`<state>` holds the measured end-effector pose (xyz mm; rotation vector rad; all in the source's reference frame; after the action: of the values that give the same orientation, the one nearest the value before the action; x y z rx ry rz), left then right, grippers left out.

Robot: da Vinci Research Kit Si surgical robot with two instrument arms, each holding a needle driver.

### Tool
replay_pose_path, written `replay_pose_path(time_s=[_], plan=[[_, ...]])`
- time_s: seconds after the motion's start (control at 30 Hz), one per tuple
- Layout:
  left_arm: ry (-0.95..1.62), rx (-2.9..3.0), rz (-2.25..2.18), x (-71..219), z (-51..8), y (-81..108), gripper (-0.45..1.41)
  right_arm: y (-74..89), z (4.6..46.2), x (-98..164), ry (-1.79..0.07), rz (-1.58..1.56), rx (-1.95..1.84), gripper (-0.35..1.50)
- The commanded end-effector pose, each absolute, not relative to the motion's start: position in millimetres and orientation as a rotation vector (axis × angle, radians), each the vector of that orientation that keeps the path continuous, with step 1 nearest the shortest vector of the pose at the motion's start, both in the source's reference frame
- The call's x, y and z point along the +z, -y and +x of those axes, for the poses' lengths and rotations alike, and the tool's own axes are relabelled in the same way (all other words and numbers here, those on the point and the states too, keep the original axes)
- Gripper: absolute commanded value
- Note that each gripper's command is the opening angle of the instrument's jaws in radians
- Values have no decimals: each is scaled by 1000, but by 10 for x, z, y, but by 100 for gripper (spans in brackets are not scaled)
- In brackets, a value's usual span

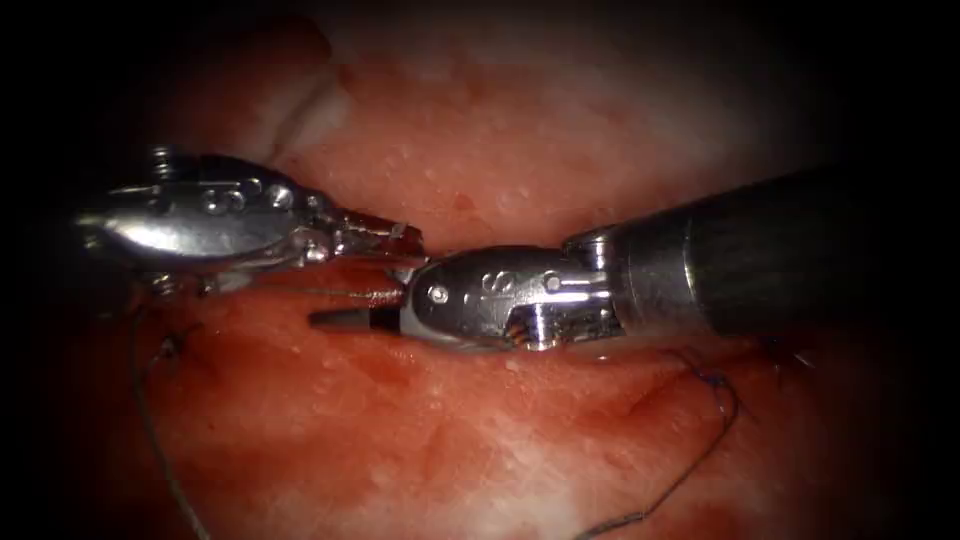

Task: Wound Closure
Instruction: Cut the short suture end.

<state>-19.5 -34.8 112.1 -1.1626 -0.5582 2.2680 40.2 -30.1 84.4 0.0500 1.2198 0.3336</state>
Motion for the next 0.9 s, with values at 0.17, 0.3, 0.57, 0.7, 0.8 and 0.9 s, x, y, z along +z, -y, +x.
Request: replay_pose_path(time_s=[0.17,0.3,0.57,0.7,0.8,0.9], plan=[[560,2268,-1163,1128,-201,348,-45,302,413,847,-1222,52,334,113],[563,2268,-1165,1128,-201,349,-45,302,414,848,-1225,56,331,105],[567,2268,-1167,1127,-200,349,-45,302,413,848,-1245,99,297,-28],[567,2267,-1167,1127,-200,349,-45,301,410,847,-1240,115,276,-35],[571,2267,-1168,1126,-200,349,-45,297,410,846,-1238,111,269,-35],[574,2267,-1170,1126,-198,348,-45,297,412,846,-1235,106,271,41]])
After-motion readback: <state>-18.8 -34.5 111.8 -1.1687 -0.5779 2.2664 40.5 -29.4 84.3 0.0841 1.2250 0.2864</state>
